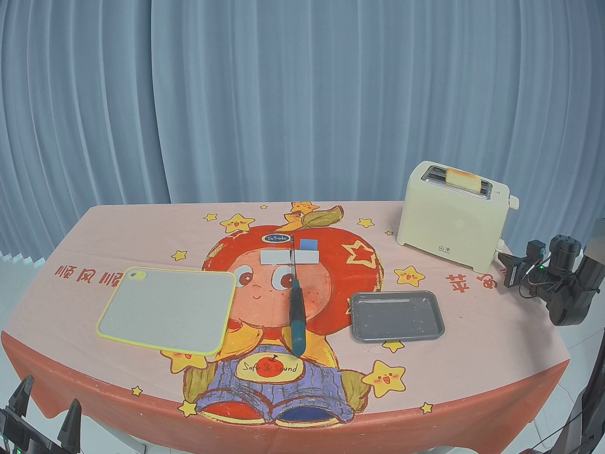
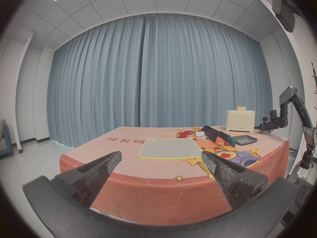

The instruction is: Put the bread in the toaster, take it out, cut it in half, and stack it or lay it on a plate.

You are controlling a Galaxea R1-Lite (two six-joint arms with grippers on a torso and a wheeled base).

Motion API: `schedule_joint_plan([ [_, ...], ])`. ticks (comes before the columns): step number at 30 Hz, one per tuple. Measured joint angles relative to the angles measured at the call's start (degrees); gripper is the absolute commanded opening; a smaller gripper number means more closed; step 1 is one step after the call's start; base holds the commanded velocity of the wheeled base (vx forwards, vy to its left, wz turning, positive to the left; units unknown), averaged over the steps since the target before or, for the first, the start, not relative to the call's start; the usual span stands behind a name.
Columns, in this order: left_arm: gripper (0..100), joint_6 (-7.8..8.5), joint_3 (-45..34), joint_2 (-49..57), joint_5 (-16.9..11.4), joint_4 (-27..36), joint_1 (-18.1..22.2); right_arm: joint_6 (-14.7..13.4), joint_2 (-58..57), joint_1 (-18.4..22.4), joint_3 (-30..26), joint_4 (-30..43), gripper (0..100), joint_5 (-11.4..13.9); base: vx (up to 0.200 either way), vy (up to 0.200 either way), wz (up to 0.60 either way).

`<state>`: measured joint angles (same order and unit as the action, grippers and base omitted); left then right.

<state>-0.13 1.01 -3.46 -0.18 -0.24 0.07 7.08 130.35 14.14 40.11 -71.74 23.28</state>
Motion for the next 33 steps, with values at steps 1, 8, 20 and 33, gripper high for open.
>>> schedule_joint_plan([
  [1,100,-0.02,0.0,0.0,0.0,0.0,0.0,0.0,0.0,0.0,-0.1,0.0,0,0.0,0.0,0.0,0.0],
  [8,100,0.0,0.0,0.0,0.0,0.0,0.0,0.0,-0.5,0.1,-0.2,0.1,0,0.1,0.0,0.0,0.0],
  [20,100,-0.02,0.0,0.0,0.0,0.0,0.0,0.8,-4.2,0.0,-4.8,0.3,0,0.9,0.0,0.0,0.0],
  [33,100,-0.02,0.0,0.0,0.0,0.0,0.0,-2.4,-23.0,0.6,-7.0,3.8,0,4.2,0.0,0.0,0.0],
])
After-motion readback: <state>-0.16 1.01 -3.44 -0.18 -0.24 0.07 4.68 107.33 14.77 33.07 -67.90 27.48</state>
